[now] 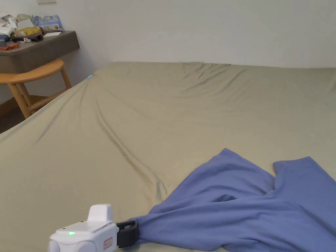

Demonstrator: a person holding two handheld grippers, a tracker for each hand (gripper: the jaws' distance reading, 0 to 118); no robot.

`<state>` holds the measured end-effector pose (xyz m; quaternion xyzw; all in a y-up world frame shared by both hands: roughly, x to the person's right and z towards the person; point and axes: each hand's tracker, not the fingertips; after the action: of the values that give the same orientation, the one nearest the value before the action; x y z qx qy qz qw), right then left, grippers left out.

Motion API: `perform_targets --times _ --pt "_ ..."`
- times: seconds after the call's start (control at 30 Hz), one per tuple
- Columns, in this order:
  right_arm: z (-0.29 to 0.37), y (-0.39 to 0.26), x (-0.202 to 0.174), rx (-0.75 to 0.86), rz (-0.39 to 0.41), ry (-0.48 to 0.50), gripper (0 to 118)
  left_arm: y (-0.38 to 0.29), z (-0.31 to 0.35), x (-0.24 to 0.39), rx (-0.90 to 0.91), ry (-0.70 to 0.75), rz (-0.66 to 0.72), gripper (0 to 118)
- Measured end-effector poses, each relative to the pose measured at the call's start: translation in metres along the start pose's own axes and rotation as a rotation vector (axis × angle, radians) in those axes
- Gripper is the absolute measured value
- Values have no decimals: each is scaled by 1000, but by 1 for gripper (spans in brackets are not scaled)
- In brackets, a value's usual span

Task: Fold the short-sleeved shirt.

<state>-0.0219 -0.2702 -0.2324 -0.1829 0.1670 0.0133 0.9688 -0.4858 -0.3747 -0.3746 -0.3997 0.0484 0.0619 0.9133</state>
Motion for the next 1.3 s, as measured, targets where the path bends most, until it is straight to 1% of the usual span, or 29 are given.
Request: perform_targets --times 0.07,0.1,0.13,0.17,0.2,0.23,0.3,0.4,0.43,0.47,0.53,0.57,0.6,0.63,0.7,0.77,0.8,0.87,0.9,0.93,0.97,1.0,1.03,1.07,1.13,1.17,1.2,1.27,1.3 --pt "-4 -2 -2 -12 -4 -6 2 -5 2 7 6 -32 11 82" --pt "-6 -3 -2 -17 -7 -6 2 -7 5 12 39 -26 -23 67" --pt "-8 -4 -1 -26 -15 -4 2 -7 7 17 53 -42 -68 46" --pt "-10 -4 0 -32 -18 -3 2 -7 9 21 61 -82 -76 18" --pt "-12 -5 1 -38 -18 -4 2 -8 10 27 64 -78 -81 2" --pt "-14 -5 3 -46 -15 -5 2 -11 13 39 64 -34 -137 2" --pt "-18 -6 9 -59 -21 -5 2 -16 17 48 80 -84 -193 2" --pt "-35 -5 34 -78 -42 -5 3 -18 37 53 159 -97 -174 2" --pt "-48 -2 49 -101 -30 -9 7 -18 45 53 190 -100 -157 2" --pt "-63 1 67 -124 0 -38 16 -17 54 55 219 -105 -150 2" --pt "-99 7 105 -159 27 -144 76 -15 71 56 273 -116 -145 2" --pt "-125 14 128 -225 33 -178 92 -14 76 57 282 -130 -135 2" --pt "-149 19 149 -288 30 -182 94 -13 80 57 290 -140 -122 2" --pt "-176 27 171 -377 16 -194 93 -10 84 58 299 -152 -100 2" --pt "-217 36 201 -393 38 -240 93 -6 86 60 300 -161 -89 2" --pt "-259 43 228 -453 48 -241 93 -4 87 61 305 -164 -86 2" --pt "-270 43 235 -471 21 -259 93 -3 86 62 305 -164 -87 2" --pt "-295 38 257 -524 -88 -238 93 0 83 62 301 -162 -91 2" --pt "-303 33 265 -577 -151 -243 93 1 80 62 297 -160 -93 2" --pt "-305 26 267 -631 -185 -265 93 3 78 61 288 -157 -94 2" --pt "-305 20 268 -652 -190 -276 91 3 77 60 284 -158 -93 2" --pt "-302 13 268 -640 -166 -267 84 4 75 60 282 -162 -90 2" --pt "-294 8 266 -600 -149 -237 82 6 74 62 277 -164 -90 2" --pt "-285 6 261 -540 -137 -241 79 6 72 63 274 -168 -93 2" --pt "-274 5 259 -553 -175 -239 55 6 70 68 273 -167 -106 2" --pt "-268 4 256 -542 -171 -235 36 6 70 72 272 -171 -109 2" --pt "-264 5 247 -532 -142 -230 6 6 70 74 268 -176 -113 2" --pt "-259 4 239 -548 -126 -196 6 7 71 77 270 -180 -122 2" --pt "-256 4 232 -551 -85 -184 6 7 73 79 275 -180 -125 2"
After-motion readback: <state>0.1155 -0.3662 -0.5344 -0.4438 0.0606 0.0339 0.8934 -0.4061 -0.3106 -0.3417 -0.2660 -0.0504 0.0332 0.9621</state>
